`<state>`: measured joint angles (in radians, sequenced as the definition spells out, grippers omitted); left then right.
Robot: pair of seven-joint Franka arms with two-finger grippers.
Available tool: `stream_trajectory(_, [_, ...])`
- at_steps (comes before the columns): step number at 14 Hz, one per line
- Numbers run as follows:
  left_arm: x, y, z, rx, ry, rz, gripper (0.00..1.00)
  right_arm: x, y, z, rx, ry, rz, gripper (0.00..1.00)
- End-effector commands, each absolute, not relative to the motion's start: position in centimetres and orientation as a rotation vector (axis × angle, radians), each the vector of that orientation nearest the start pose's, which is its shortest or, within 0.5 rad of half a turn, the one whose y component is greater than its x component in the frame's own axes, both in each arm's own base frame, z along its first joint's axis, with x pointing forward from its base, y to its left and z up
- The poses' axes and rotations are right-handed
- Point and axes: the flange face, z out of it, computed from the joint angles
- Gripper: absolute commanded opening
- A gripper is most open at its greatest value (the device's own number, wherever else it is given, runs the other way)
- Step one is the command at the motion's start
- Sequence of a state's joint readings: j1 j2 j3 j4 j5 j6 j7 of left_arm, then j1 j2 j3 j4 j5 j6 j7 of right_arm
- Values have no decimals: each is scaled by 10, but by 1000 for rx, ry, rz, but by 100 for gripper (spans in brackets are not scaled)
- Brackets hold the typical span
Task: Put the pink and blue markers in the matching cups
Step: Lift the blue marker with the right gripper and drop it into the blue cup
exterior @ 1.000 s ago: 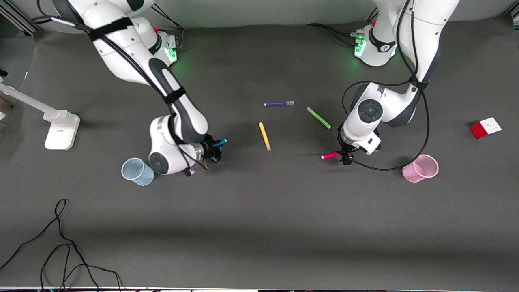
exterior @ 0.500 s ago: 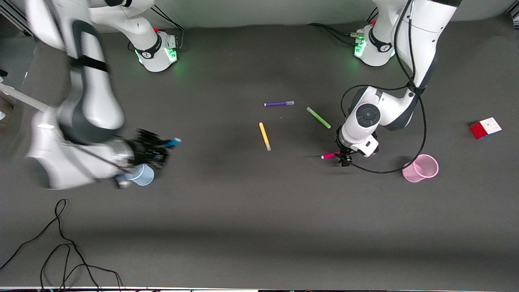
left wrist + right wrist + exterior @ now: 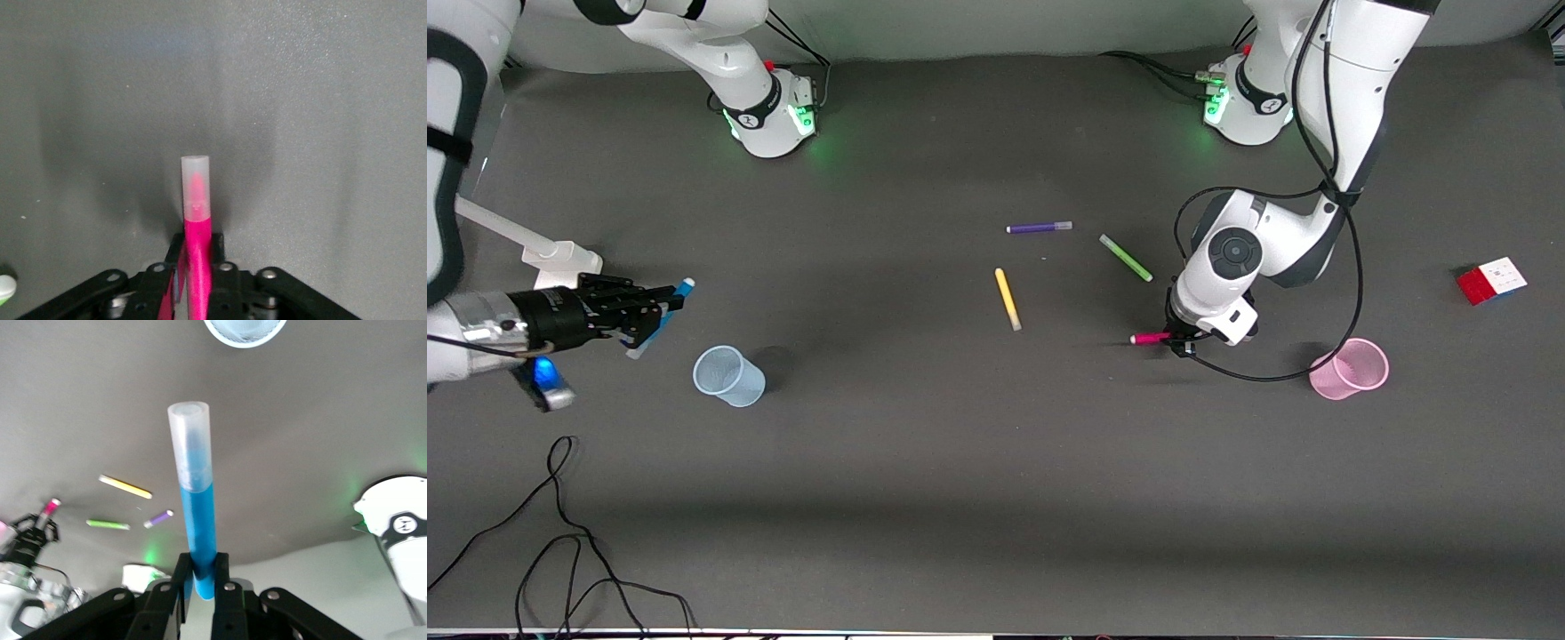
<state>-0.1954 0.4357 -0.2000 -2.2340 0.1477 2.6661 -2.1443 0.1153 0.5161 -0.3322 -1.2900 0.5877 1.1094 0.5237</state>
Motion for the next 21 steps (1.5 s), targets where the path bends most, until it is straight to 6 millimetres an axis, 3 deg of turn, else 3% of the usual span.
stream_trajectory(1, [507,-217,183,2135,2278,13,0,631,-20,398,-2454,741,1098,0])
stream_trajectory(4, [527,-217,219,2183,2254,55,0,635,-17,348,-2432,682,1172,0])
stream_trajectory(6, [546,-212,261,2242,2236,82,0,636,-18,328,-2425,660,1188,0])
stream_trajectory(8, [567,-189,311,2221,2258,109,0,636,-18,310,-2417,659,1214,0])
stream_trajectory(11, [586,-154,375,2401,2115,24,0,637,-24,290,-2427,669,1216,0])
stream_trajectory(14, [598,-97,427,2592,1908,-81,0,639,-34,274,-2424,686,1208,0])
stream_trajectory(16, [602,-54,445,2754,1674,-148,0,638,-36,267,-2424,646,1201,0])
stream_trajectory(17, [603,-34,448,2837,1530,-190,0,638,-49,268,-2412,666,1187,0])
stream_trajectory(19, [600,11,450,2960,1240,-256,0,637,-54,255,-2404,680,1197,0])
stream_trajectory(21, [596,44,450,3057,909,-310,0,640,-54,246,-2407,693,1182,0])
